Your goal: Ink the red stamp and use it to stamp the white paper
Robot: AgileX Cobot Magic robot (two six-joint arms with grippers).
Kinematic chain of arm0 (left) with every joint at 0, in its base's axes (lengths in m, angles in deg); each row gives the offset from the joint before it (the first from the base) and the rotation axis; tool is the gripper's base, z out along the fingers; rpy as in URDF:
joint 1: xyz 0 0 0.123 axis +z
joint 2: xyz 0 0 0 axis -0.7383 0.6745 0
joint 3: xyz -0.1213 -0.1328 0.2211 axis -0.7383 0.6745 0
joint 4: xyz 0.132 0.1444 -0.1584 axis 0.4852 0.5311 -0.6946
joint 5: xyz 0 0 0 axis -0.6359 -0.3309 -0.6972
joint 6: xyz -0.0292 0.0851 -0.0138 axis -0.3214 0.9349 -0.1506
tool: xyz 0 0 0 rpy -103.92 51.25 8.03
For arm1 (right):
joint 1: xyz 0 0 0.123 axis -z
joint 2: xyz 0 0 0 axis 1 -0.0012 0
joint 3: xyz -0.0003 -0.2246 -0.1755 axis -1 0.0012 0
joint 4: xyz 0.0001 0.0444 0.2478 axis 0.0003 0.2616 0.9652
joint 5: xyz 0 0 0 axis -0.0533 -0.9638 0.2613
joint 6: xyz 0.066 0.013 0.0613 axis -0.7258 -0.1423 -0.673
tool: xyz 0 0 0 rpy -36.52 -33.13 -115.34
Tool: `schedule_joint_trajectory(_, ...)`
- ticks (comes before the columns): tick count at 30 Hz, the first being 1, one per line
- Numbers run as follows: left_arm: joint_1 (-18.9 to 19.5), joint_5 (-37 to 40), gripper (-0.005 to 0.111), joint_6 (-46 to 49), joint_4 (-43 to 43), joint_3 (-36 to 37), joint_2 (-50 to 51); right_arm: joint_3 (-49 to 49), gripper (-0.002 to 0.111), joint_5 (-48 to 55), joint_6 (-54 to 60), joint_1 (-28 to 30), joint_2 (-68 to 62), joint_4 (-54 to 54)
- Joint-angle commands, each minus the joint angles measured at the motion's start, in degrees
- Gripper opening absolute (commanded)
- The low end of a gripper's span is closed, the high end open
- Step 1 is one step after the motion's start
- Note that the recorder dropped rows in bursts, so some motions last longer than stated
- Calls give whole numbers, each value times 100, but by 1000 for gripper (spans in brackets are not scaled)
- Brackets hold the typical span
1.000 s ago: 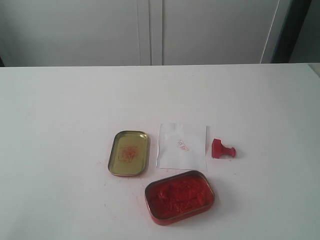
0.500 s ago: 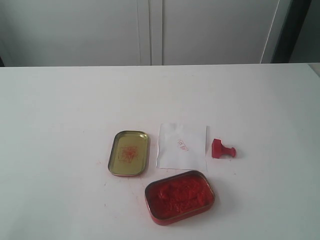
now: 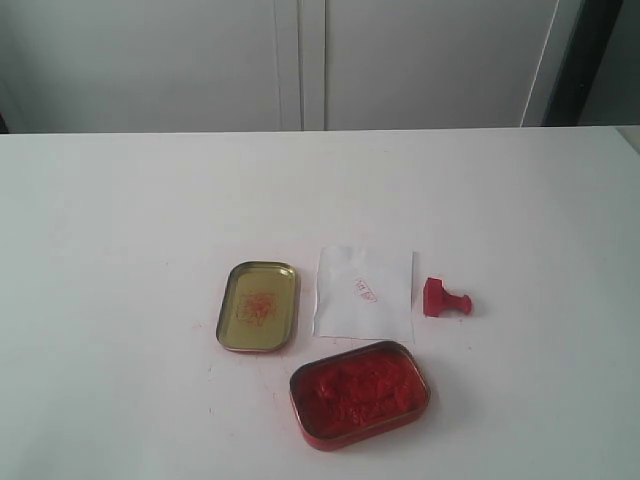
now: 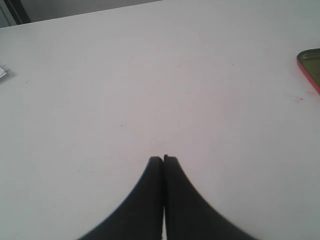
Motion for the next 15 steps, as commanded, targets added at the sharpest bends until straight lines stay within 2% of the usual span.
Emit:
schedule_joint_trajectory(1,4,10,0,16,-15,19,-20,73,0,-1,41,-28,29,0)
schedule_joint_trajectory(6,4,10,0,16,-15,19,-20,143,0,-117,41,-28,29,0)
schedule_joint_trajectory(15,4,10,0,16,-15,19,-20,882,0,-696,41,-28,29,0)
